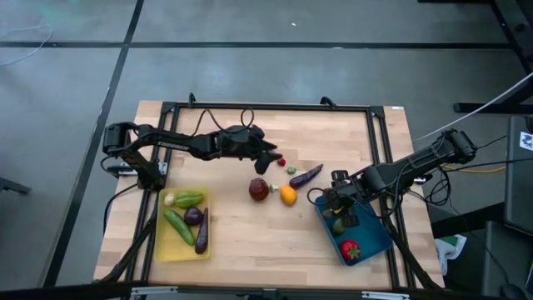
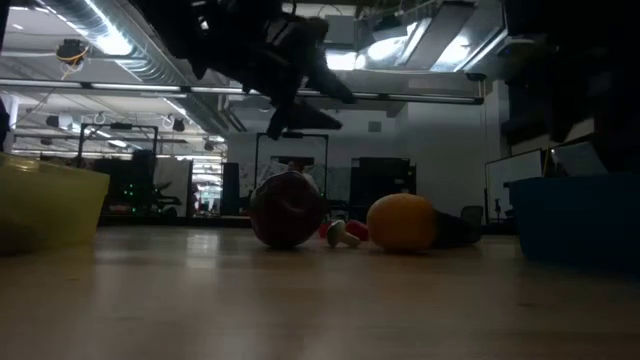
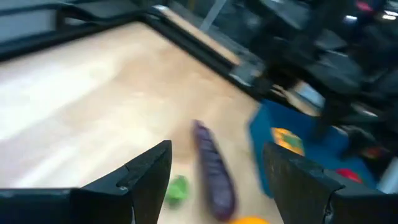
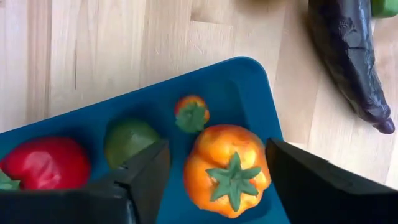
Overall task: Sort produce into baskets
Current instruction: Put the peach into the blue bin
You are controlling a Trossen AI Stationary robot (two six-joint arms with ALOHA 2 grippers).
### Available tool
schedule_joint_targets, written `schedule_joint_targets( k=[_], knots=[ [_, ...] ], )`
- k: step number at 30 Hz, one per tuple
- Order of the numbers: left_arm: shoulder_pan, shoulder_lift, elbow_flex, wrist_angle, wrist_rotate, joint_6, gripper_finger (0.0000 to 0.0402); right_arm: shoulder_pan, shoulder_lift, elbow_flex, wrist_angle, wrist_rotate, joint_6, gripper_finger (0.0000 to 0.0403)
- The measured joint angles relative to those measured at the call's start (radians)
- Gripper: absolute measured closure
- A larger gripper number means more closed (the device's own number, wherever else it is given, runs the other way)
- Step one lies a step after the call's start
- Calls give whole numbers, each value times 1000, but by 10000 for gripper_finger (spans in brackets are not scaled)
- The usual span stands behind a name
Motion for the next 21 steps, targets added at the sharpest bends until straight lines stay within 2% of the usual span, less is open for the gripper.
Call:
schedule_joint_targets(
  k=[6,14,21],
  knots=[
    [51,2,0,-65,-98,15,155,0,0,0,2,0,0,118],
    [90,7,0,-94,-139,20,155,0,0,1,3,1,-1,120],
    [96,105,0,-95,-179,-2,155,0,0,1,17,1,-1,121]
  ],
)
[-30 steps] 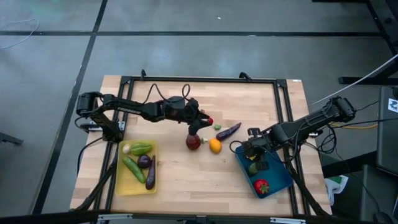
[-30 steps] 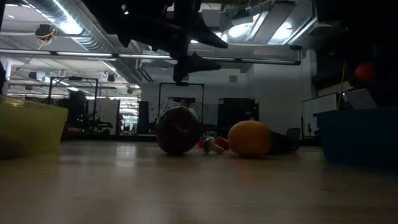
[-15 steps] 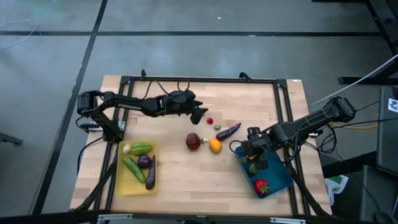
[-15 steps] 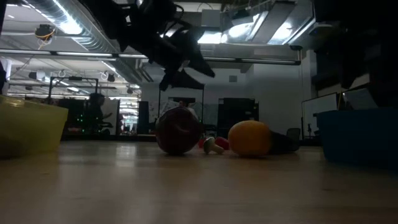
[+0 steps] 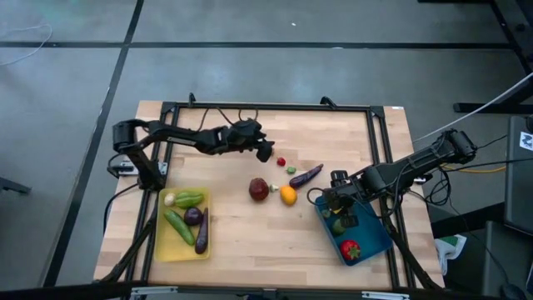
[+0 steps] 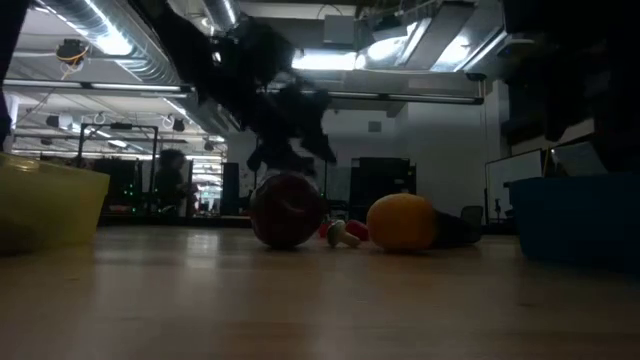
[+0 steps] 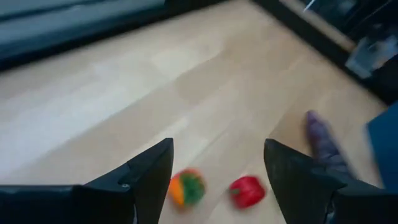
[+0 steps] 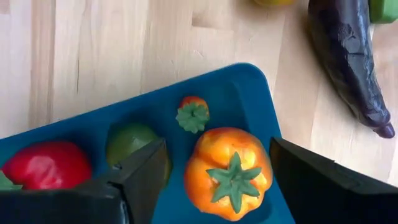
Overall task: Sort produce into baskets
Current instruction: Put the peach into the blue bin
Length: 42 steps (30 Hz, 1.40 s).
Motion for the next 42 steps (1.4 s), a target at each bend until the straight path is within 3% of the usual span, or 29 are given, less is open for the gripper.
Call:
schedule_joint_targets(
  k=[10,29,42],
  knots=[
    [17,142,0,37,-1,-54,155,0,0,0,69,0,-2,121],
    [-11,218,1,55,11,-103,155,0,0,0,277,0,-8,121],
    [-37,301,47,106,-29,-97,165,0,0,0,280,1,-9,121]
  ],
)
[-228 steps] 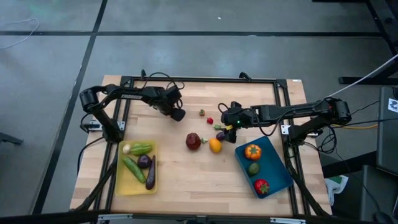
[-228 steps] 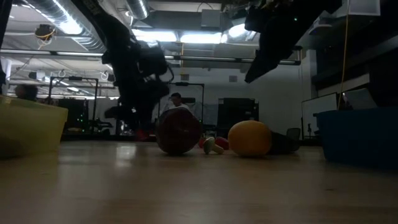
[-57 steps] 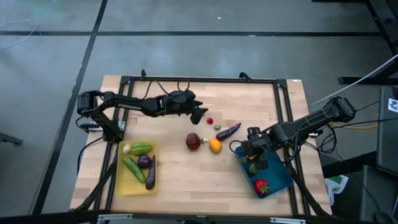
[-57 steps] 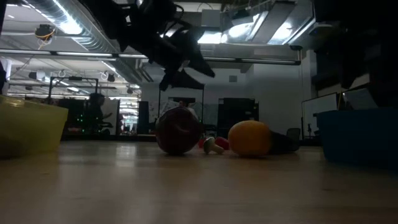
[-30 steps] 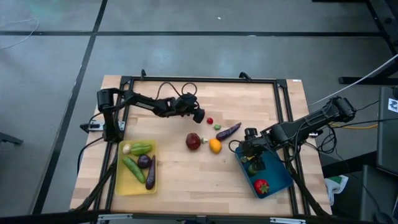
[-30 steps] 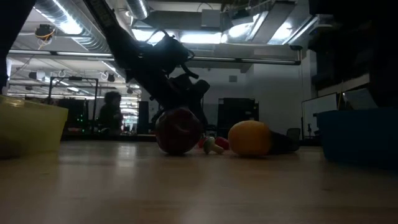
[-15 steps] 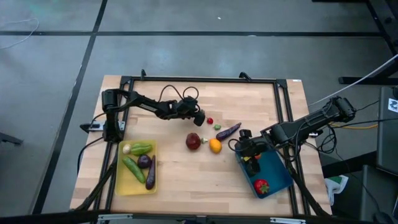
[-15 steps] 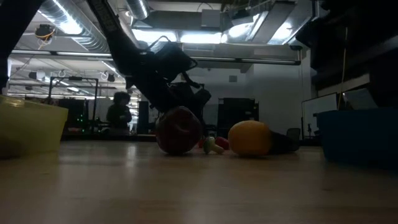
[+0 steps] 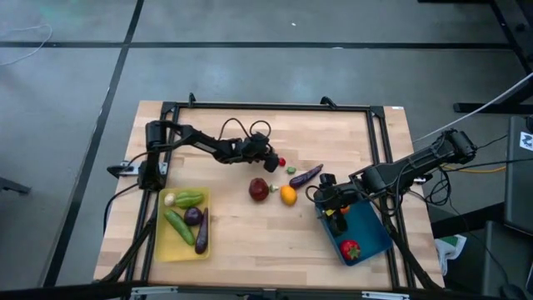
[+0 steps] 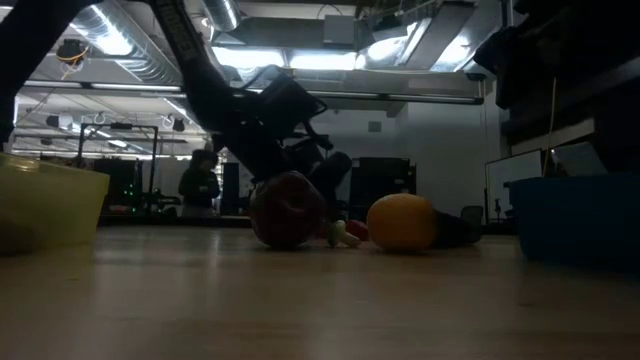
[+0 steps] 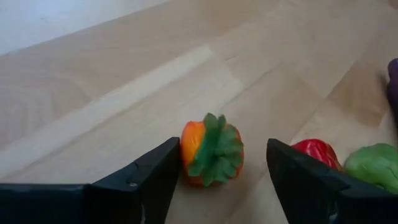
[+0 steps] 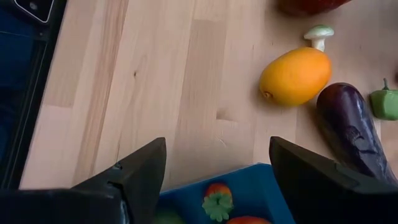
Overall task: Sort produce into baskets
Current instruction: Put the peach into the blue bin
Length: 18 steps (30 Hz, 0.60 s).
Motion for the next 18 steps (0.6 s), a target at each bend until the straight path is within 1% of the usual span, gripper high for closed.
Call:
schedule_joint_targets(
  k=[8,11,14,18],
  knots=[
    [2,5,16,-19,1,-1,240,0,0,0,0,1,0,121],
    [2,5,17,-21,5,-1,265,0,0,0,-1,27,0,121],
    [2,1,17,-23,19,-3,280,0,0,0,-1,52,0,121],
    [1,-24,16,-33,67,-3,284,0,0,0,-2,100,0,121]
  ],
)
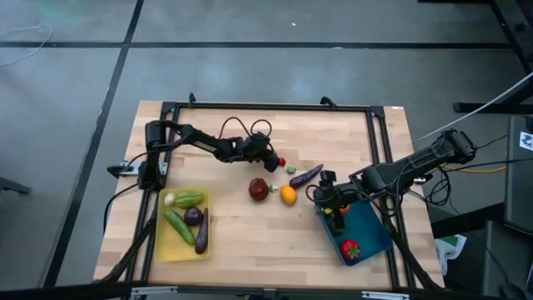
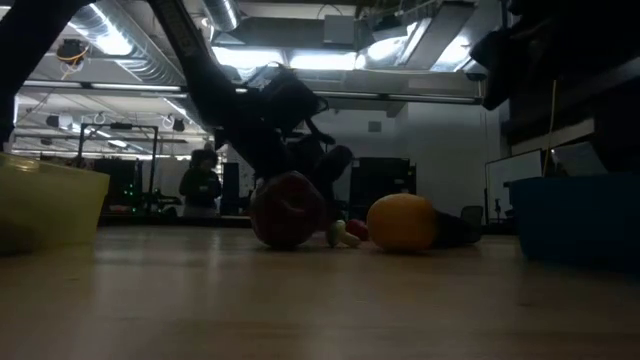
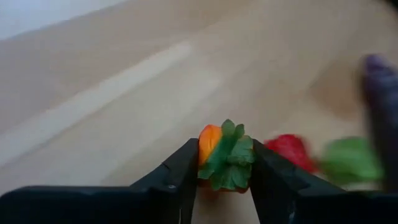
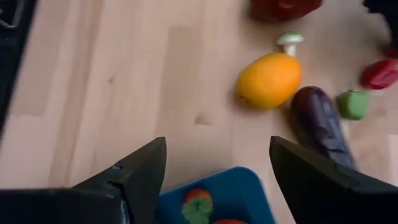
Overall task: Sort produce into baskets
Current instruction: Put the peach into the blue bin
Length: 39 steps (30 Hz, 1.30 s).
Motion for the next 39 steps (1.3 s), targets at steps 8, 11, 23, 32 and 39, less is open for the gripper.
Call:
schedule_joint_targets(
  k=[8,11,23,32,39],
  knots=[
    [0,-111,0,10,155,-1,269,0,0,0,2,188,0,121],
    [-3,-150,0,19,254,-18,268,0,0,0,10,274,-1,121],
    [-55,-215,0,147,460,-161,268,0,0,0,253,403,-186,121],
    [-121,-215,0,240,521,-236,267,0,0,0,366,419,-299,121],
    [-160,-214,0,353,545,-285,267,0,0,0,369,436,-326,121]
  ],
)
